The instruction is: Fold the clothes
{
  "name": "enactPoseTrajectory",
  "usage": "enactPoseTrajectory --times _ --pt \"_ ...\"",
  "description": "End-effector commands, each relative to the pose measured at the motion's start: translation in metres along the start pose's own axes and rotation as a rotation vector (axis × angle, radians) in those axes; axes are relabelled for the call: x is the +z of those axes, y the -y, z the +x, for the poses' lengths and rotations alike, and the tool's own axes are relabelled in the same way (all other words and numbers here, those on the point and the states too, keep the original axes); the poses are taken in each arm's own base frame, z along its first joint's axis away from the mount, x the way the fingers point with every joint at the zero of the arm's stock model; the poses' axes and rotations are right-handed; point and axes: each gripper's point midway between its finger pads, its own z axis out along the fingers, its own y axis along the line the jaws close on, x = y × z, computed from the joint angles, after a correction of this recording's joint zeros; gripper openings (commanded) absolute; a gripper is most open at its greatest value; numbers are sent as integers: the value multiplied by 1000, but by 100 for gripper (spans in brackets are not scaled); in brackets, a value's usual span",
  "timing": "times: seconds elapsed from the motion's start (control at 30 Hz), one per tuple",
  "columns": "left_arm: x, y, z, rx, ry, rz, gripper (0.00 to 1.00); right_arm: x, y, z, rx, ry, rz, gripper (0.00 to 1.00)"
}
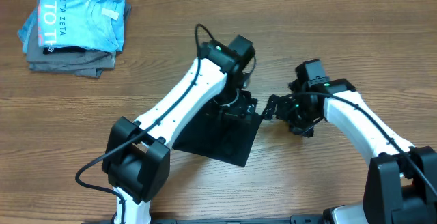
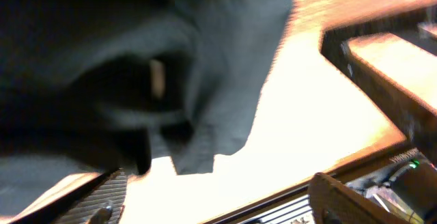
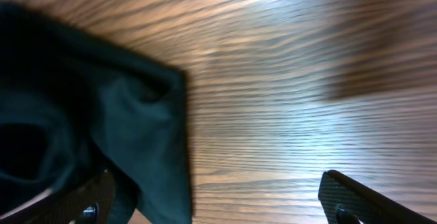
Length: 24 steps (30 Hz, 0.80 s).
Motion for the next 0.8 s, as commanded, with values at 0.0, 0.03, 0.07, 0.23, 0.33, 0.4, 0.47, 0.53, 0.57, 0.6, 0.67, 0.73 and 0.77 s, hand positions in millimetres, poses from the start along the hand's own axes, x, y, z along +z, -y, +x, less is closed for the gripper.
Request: enactPoseTrajectory --times 0.0,0.03,0.07,0.23,0.33,0.4,0.47,0.53,0.57,0.6,0.67,0.73,0.77 --pt "-1 32 7 65 10 89 79 -7 10 -7 60 -2 -31 100" --pt "-1 35 6 75 18 92 78 -10 14 -9 80 0 -30 100" --pt "-2 36 5 84 27 88 78 -12 18 -10 93 0 -28 100" --pt "-35 19 -4 73 71 42 78 -29 31 -19 132 6 -36 100" --pt "-75 -20 -15 -4 138 -70 80 -36 28 -23 132 7 -81 100" --pt "-102 -49 -19 -66 182 -133 82 -40 18 -25 102 3 -138 100" --pt "-125 -76 -21 -122 216 -172 86 -42 10 -26 91 2 -177 100" --pt "-140 -102 -24 -164 235 -165 91 -43 5 -26 82 -1 -201 100" --pt "-142 -111 -24 -173 235 -147 92 -43 4 -26 78 -2 -205 100" --pt "-144 -120 -24 -186 227 -115 93 -42 3 -25 75 -2 -205 100" --pt "-141 -133 -20 -196 196 -46 93 -42 2 -24 71 -5 -205 100" --pt "-135 -142 -15 -177 163 10 96 -41 1 -24 68 -6 -204 100" --pt "-131 -146 -14 -165 154 22 97 -41 1 -24 68 -6 -204 100"
